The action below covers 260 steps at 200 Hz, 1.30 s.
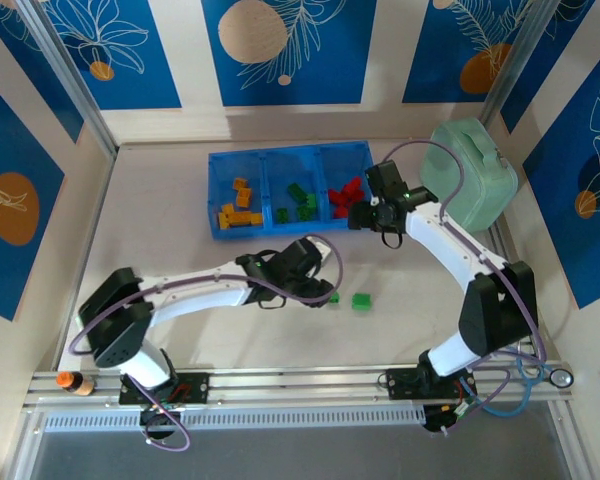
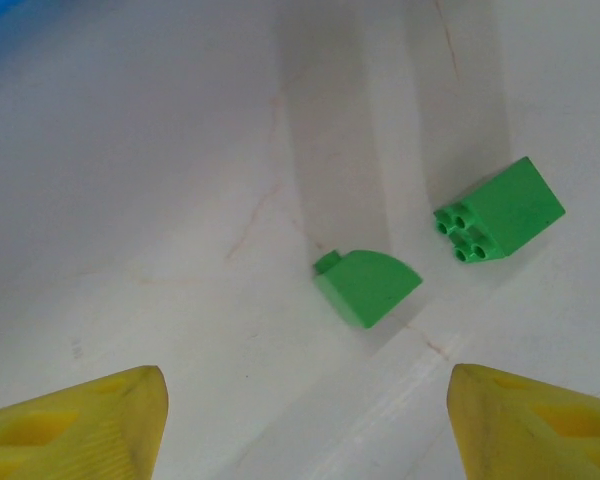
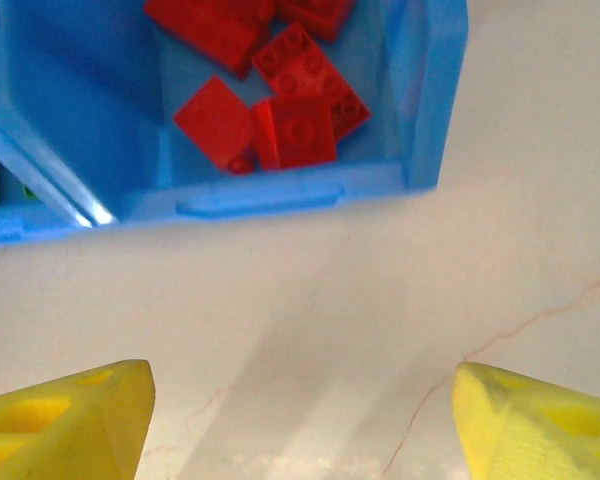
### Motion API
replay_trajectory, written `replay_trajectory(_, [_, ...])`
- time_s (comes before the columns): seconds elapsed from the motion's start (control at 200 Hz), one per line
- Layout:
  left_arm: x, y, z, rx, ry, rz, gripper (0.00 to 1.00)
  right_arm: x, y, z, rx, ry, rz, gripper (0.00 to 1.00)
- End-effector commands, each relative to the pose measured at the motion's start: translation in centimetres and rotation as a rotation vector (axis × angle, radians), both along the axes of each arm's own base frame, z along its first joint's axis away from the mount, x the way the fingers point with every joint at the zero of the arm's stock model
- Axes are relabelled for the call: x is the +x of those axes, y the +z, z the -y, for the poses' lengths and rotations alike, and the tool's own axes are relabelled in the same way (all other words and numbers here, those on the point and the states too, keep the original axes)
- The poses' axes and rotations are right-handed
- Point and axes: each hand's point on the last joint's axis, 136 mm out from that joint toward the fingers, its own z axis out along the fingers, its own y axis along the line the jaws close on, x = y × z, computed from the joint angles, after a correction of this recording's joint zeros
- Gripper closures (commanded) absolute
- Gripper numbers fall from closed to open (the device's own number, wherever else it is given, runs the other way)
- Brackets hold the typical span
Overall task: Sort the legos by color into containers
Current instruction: Pick up the lego from the middle-left of the table.
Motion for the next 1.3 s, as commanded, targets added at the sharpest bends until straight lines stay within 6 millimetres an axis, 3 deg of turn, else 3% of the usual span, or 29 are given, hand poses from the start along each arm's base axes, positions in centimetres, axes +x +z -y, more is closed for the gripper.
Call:
replay_trajectory(0.0, [-1.0,-0.7,2.2,0.011,-0.057,-0.036,0.26,-1.4,0.3,-0.1,0.079,-0.028,0.008,0.21])
replay_trajectory(0.145, [-1.2,-2.4,3.7,0.041,-0.063,-0.065,0.26,-3.3,-0.5,0.4,0.098,-0.040,-0.006,0.20])
replay_trajectory(0.29, [-0.9,-4.2,4.0,0.095,-0.062,-0.066,0.26,-4.5,-1.5,0.9,0.109,-0.051,-0.025,0.20])
replay_trajectory(0.795, [0.1,-7.1,4.9,0.158,-0.059,-0.064,0.29,-5.7,-1.7,1.7,0.133,-0.064,-0.024,0.20])
replay_trajectory(0.87, [0.3,-7.4,4.9,0.172,-0.058,-0.064,0.32,-5.9,-1.6,1.9,0.132,-0.069,-0.019,0.20])
replay_trajectory(1.061, [0.5,-7.6,4.7,0.201,-0.056,-0.059,0.53,-6.2,-1.2,2.7,0.142,-0.082,-0.007,0.20])
replay_trajectory(1.296, [1.3,-6.3,4.3,0.168,-0.030,-0.042,0.65,-6.4,-1.5,2.6,0.161,-0.080,-0.019,0.20])
